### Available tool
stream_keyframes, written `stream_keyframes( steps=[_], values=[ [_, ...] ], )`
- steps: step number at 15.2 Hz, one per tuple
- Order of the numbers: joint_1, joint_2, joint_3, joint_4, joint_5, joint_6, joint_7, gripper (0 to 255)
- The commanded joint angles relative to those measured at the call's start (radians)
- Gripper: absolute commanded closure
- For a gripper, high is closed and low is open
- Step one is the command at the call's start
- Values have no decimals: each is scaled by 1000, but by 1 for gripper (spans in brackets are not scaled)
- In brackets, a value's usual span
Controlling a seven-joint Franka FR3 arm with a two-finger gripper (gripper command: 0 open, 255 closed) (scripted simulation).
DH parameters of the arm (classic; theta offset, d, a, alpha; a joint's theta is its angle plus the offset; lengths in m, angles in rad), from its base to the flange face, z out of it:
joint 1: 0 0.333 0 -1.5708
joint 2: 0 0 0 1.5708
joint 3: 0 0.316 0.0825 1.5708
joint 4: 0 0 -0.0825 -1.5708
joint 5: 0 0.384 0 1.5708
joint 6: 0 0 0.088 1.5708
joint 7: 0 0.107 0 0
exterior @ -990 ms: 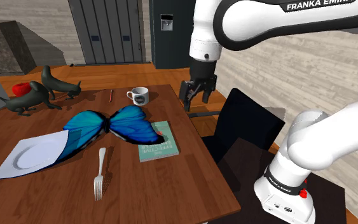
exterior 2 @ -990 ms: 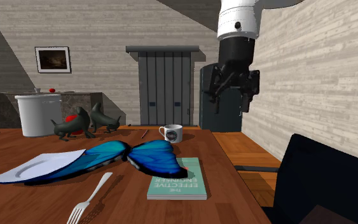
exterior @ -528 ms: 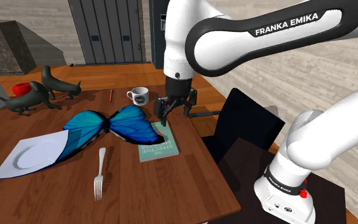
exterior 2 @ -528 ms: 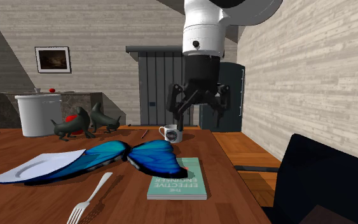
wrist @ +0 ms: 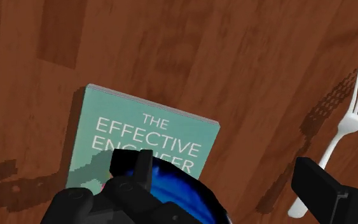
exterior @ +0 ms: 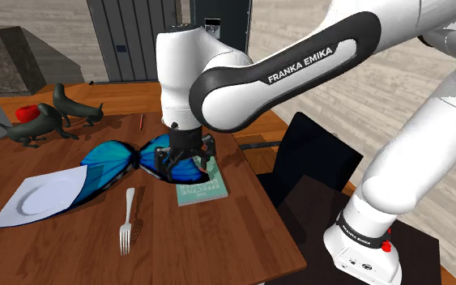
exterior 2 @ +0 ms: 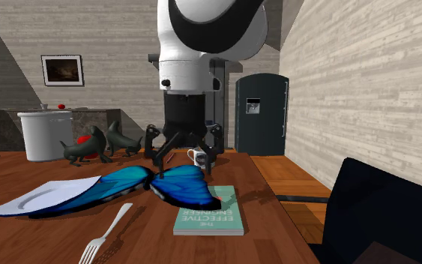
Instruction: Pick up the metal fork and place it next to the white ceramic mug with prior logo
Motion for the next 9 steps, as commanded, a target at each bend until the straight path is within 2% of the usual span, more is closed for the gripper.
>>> stream_keyframes(
  steps=[1, 4, 9],
  values=[
    [-12, 109, 48, 57, -96, 26, 119, 0],
    [14, 279, 73, 161, -261, 26, 291, 0],
    [154, 535, 10, 372, -477, -24, 505, 0]
  ],
)
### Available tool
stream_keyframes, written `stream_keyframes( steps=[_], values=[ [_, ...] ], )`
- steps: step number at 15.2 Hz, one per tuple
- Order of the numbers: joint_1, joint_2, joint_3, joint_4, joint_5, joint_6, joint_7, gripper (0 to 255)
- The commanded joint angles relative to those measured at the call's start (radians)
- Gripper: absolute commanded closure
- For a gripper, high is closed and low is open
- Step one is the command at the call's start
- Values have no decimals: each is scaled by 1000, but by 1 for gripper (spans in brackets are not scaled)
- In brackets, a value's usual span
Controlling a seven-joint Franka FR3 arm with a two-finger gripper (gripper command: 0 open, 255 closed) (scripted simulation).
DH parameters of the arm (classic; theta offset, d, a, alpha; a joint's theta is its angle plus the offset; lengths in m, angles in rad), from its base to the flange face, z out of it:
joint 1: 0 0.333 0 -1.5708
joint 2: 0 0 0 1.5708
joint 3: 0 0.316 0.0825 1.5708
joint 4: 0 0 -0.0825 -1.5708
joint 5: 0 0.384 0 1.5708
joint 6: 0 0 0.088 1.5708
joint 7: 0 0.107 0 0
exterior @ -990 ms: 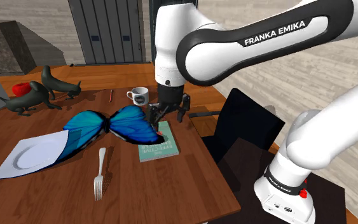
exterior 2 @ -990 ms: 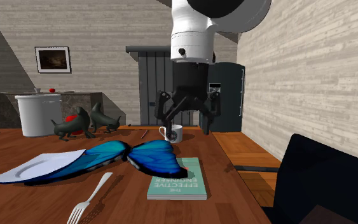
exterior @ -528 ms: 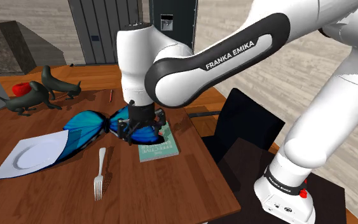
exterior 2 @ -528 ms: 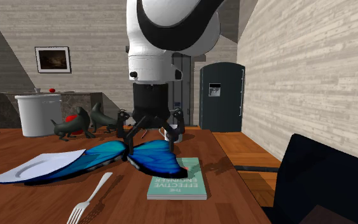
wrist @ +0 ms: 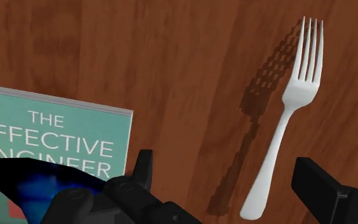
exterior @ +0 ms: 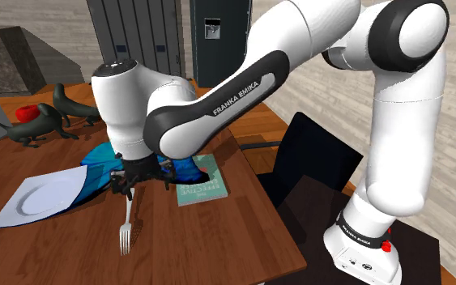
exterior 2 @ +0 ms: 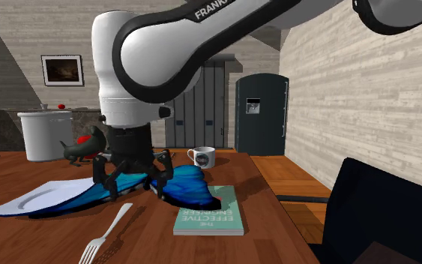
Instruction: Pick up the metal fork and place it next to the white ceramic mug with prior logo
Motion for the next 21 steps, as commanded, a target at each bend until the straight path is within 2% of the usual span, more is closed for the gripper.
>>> stream_keyframes(
  steps=[1, 5, 13, 21],
  values=[
    [66, 101, -33, 101, -75, -31, 74, 0],
    [191, 280, -104, 313, -166, -93, 159, 0],
    [198, 328, -131, 288, -201, -25, 178, 0],
    [198, 328, -131, 288, -201, -25, 178, 0]
  ],
)
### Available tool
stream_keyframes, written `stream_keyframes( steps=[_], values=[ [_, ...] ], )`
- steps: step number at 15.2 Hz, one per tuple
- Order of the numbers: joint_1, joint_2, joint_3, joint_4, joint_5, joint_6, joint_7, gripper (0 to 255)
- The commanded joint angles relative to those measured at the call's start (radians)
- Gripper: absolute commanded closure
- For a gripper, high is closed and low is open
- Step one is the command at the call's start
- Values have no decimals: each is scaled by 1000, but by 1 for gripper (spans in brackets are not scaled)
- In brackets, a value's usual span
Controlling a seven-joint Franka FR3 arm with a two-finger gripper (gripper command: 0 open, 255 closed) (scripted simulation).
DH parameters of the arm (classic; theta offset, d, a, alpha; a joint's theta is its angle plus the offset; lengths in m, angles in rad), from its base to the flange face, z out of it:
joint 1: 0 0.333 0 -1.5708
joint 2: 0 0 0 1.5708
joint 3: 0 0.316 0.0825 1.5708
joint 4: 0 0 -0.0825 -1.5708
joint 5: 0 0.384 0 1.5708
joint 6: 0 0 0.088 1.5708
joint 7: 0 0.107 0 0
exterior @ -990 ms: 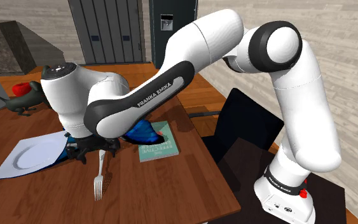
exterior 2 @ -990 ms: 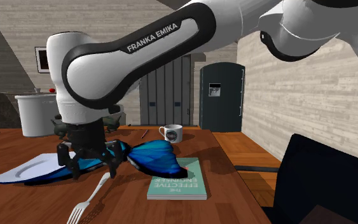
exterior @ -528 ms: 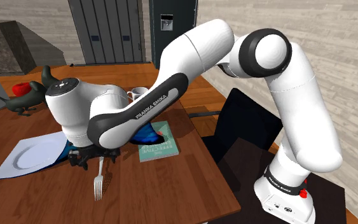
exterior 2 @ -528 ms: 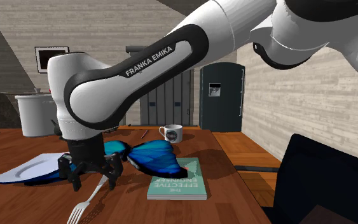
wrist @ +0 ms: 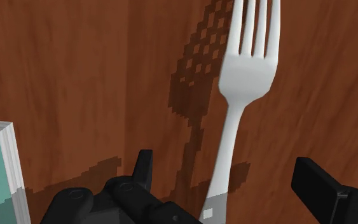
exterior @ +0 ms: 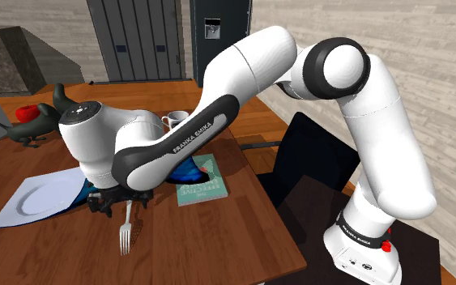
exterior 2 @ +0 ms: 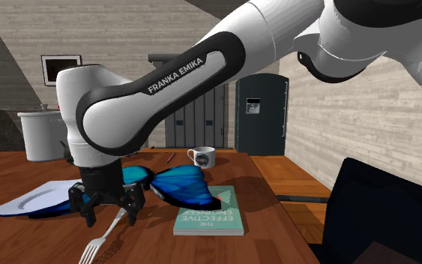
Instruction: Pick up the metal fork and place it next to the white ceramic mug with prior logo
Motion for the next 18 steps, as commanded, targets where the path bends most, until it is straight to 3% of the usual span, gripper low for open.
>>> stream_keyframes(
  steps=[1, 10, 18],
  values=[
    [0, 0, 0, 0, 0, 0, 0, 255],
    [0, 0, 0, 0, 0, 0, 0, 255],
    [-11, -48, 25, 34, 37, -73, -31, 255]
  ],
)
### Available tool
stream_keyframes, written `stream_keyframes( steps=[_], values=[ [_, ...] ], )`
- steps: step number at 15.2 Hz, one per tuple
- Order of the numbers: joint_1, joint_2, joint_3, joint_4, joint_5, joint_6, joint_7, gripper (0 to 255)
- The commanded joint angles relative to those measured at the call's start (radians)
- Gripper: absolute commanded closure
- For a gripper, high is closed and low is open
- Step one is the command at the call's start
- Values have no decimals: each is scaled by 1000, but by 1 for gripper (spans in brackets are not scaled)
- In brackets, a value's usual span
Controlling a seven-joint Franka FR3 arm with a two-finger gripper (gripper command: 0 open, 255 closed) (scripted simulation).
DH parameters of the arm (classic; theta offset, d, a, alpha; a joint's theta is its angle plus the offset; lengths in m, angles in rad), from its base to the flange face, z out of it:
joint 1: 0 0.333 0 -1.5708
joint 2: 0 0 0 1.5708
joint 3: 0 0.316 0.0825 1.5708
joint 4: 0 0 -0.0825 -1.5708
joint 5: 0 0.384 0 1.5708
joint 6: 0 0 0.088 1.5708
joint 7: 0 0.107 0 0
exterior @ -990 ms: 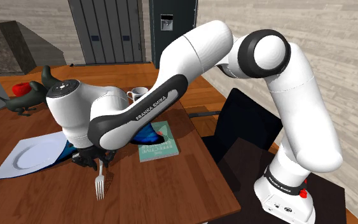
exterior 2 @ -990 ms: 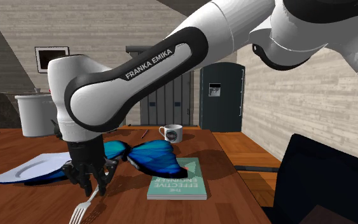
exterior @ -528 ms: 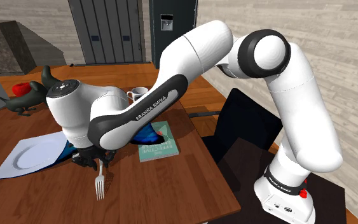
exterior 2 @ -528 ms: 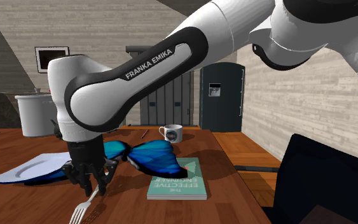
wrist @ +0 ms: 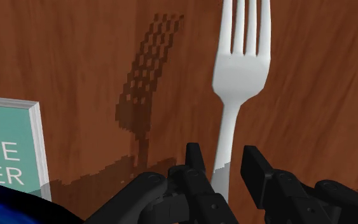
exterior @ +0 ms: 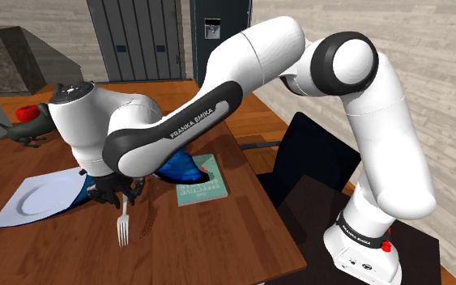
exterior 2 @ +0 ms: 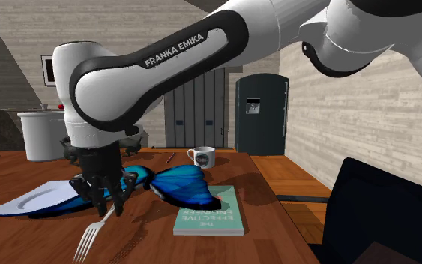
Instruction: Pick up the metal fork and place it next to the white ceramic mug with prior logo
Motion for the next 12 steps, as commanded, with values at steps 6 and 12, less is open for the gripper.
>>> stream_keyframes(
  steps=[6, 12],
  values=[
    [-8, -40, 19, 35, 31, -66, -26, 255],
    [-7, -63, 31, 81, 52, -129, -48, 255]
  ],
)
